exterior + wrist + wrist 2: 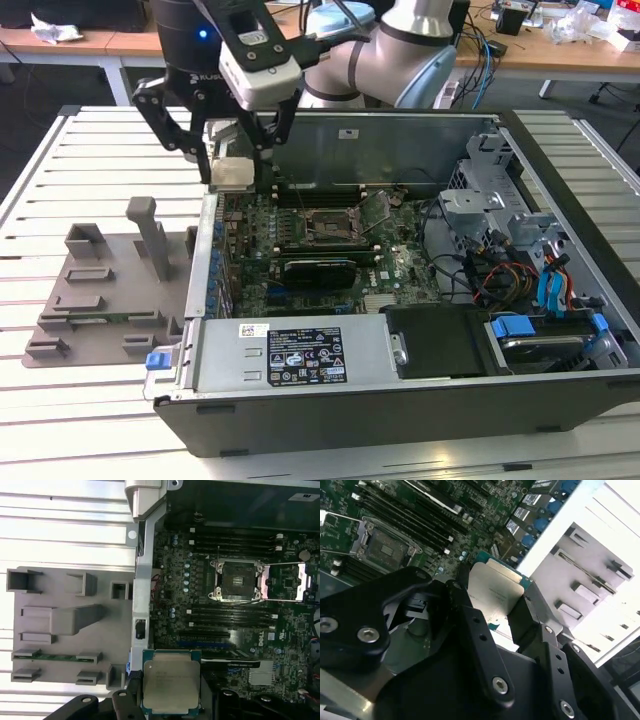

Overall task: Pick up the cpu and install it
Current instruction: 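Pick up the cpu and move it towards the insertion slot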

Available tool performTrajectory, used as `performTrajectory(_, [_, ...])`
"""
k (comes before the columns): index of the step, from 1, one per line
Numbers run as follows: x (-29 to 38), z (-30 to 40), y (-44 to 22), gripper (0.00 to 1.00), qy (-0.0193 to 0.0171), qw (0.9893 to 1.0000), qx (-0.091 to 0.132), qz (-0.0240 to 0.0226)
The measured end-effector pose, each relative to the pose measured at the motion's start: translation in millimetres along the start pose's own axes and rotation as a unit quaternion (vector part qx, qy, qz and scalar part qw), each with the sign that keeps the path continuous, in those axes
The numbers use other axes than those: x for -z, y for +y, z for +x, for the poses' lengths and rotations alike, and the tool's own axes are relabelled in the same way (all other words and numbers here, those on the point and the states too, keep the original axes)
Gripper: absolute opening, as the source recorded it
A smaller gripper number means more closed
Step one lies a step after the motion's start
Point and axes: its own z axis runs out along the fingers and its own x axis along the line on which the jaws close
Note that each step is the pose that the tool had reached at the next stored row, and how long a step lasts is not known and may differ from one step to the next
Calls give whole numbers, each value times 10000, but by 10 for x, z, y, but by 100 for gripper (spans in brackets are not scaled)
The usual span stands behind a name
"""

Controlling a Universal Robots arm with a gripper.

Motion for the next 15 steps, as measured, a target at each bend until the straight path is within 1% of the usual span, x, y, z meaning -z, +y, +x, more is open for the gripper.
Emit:
performTrajectory(2, [-6, -47, 1, 55, 0, 10000, 0, 1])
performTrajectory(4, [-18, -128, 5, 55, 0, 10000, 0, 2])
performTrajectory(6, [-24, -161, 6, 55, 0, 10000, 0, 2])
performTrajectory(8, [-33, -214, 8, 55, 1, 10000, 0, 3])
performTrajectory(9, [-41, -253, 10, 55, 1, 10000, 0, 3])
performTrajectory(11, [-48, -279, 11, 55, 0, 10000, 0, 3])
performTrajectory(12, [-55, -310, 13, 55, 1, 10000, 0, 3])
performTrajectory(15, [-70, -370, 19, 55, 1, 10000, 0, 4])
